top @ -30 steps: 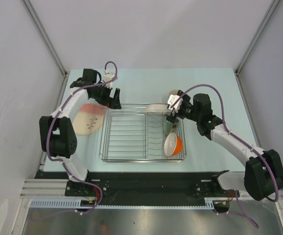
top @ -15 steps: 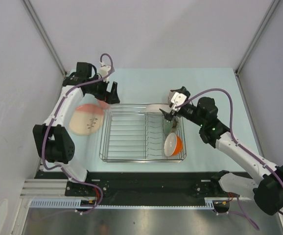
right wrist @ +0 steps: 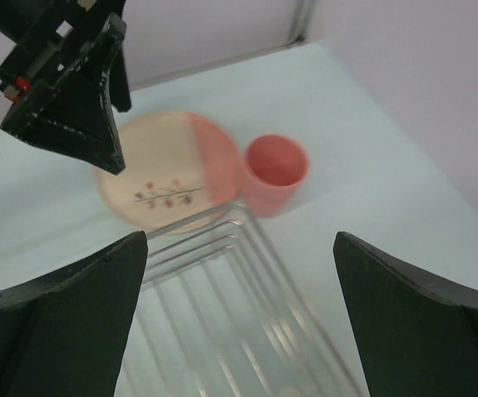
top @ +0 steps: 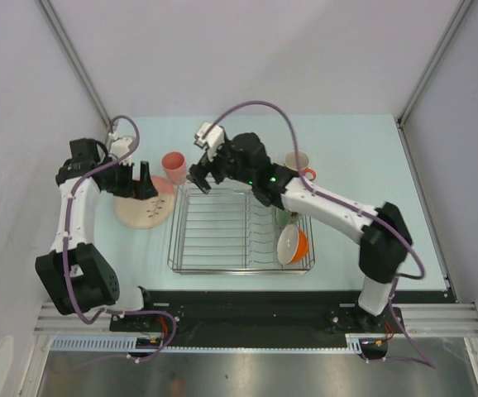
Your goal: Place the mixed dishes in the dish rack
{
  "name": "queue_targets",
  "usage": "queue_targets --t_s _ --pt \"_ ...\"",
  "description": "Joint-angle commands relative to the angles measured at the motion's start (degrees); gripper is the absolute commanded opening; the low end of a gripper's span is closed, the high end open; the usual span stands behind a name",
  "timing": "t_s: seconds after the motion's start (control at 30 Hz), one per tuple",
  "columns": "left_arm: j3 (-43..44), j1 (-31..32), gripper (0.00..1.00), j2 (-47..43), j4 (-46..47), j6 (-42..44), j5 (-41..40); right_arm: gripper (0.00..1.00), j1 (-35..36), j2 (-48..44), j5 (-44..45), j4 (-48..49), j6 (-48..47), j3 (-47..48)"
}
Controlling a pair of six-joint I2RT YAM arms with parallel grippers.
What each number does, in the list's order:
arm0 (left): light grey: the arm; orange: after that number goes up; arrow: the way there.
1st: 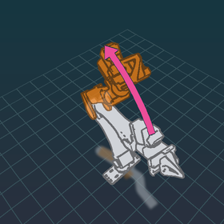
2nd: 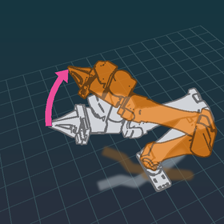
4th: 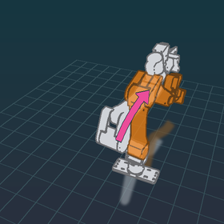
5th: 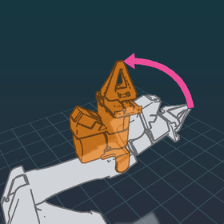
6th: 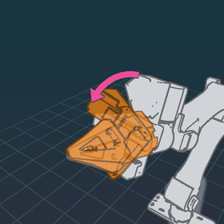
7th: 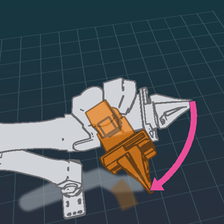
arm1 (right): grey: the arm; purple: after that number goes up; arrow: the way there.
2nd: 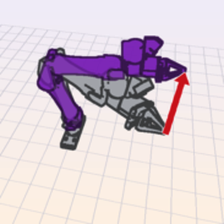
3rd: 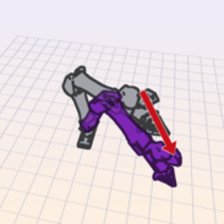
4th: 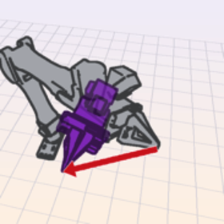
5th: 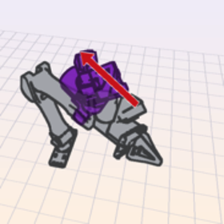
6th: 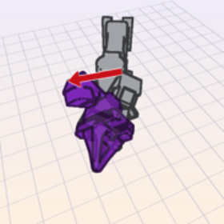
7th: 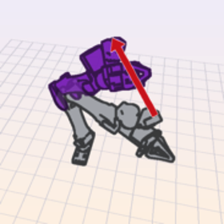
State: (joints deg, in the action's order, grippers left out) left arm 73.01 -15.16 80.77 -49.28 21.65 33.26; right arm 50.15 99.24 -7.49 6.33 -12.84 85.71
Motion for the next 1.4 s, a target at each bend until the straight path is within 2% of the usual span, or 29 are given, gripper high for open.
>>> queue_targets --t_s 0.0,0.07,0.2,0.33,0.53,1.0,1.37 --pt "-6.0 -4.5 0.99 -4.7 -0.4 6.3 -0.5 1.00 -1.2 12.5 -6.9 -12.2 9.9 17.4" --pt "-8.0 -7.6 1.00 -5.1 0.0 7.8 0.1 1.00 -0.1 18.8 -9.6 -15.4 9.4 24.2" --pt "-9.2 -11.7 1.00 -2.6 0.3 10.2 0.6 1.00 0.1 23.2 -13.3 -14.1 10.5 26.8" --pt "-10.1 -15.2 0.99 -0.1 0.9 12.1 0.2 1.00 0.2 27.0 -15.2 -15.5 7.7 30.5" --pt "-11.3 -18.8 1.00 3.2 3.6 13.5 -0.3 1.00 2.5 29.9 -8.7 -16.3 2.0 32.7" --pt "-9.4 -22.0 1.00 12.6 8.1 13.5 -2.0 1.00 9.2 33.5 1.5 -15.8 -10.2 32.1" --pt "-3.4 -21.9 1.00 19.9 8.7 10.3 0.0 1.00 9.4 32.5 13.1 -13.6 -18.4 23.2"
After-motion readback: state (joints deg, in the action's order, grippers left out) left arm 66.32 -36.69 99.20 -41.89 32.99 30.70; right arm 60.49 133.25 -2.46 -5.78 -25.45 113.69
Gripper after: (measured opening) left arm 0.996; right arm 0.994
